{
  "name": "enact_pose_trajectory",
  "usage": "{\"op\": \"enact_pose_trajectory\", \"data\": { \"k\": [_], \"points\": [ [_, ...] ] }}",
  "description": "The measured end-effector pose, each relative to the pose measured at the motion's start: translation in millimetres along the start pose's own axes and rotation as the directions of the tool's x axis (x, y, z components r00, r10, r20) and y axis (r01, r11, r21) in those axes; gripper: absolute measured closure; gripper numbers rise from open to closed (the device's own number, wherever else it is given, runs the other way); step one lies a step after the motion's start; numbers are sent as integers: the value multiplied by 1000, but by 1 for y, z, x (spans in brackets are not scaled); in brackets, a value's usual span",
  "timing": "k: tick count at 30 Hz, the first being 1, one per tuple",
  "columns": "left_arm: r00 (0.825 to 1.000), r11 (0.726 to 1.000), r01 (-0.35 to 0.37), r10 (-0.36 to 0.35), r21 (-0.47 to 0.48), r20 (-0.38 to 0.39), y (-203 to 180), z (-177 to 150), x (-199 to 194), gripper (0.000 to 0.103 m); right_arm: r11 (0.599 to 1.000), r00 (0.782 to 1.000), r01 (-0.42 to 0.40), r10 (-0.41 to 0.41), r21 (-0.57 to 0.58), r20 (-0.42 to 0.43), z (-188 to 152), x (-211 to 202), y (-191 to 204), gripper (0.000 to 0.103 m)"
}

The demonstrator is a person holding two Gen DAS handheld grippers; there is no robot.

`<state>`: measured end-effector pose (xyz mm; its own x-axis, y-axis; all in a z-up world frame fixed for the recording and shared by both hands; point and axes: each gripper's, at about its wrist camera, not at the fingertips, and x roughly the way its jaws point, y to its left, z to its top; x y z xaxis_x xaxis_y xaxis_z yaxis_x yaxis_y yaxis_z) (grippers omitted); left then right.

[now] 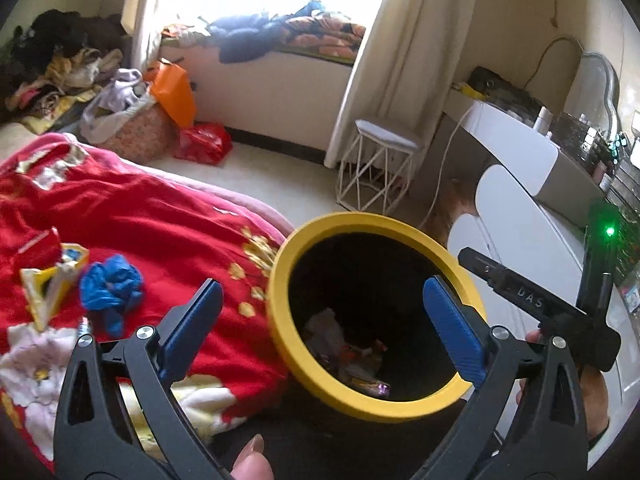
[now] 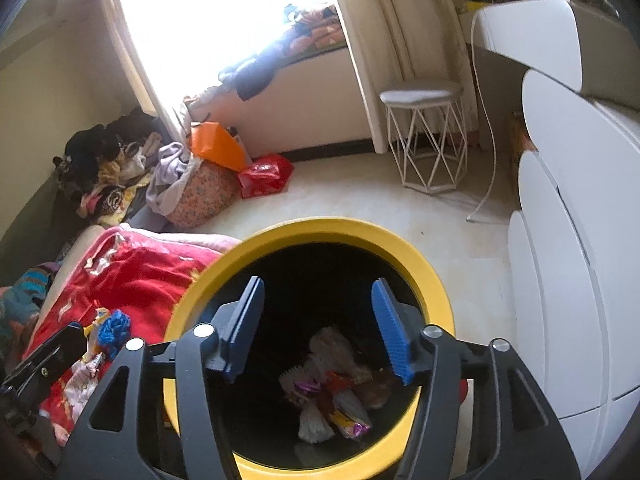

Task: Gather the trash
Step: 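Move both tools back over the remaining trash on the bedspread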

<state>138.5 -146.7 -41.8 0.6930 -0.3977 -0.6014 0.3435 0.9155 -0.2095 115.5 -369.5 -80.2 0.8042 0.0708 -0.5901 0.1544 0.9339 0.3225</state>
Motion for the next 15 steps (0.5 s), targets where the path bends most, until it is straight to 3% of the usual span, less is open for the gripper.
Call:
{"op": "enact_pose_trajectory", "data": {
  "k": [15],
  "points": [
    [991,996,-87,90,-34,96,34,7,-49,11,994,996,-47,54,-98,71,5,-24,42,30]
  ]
}}
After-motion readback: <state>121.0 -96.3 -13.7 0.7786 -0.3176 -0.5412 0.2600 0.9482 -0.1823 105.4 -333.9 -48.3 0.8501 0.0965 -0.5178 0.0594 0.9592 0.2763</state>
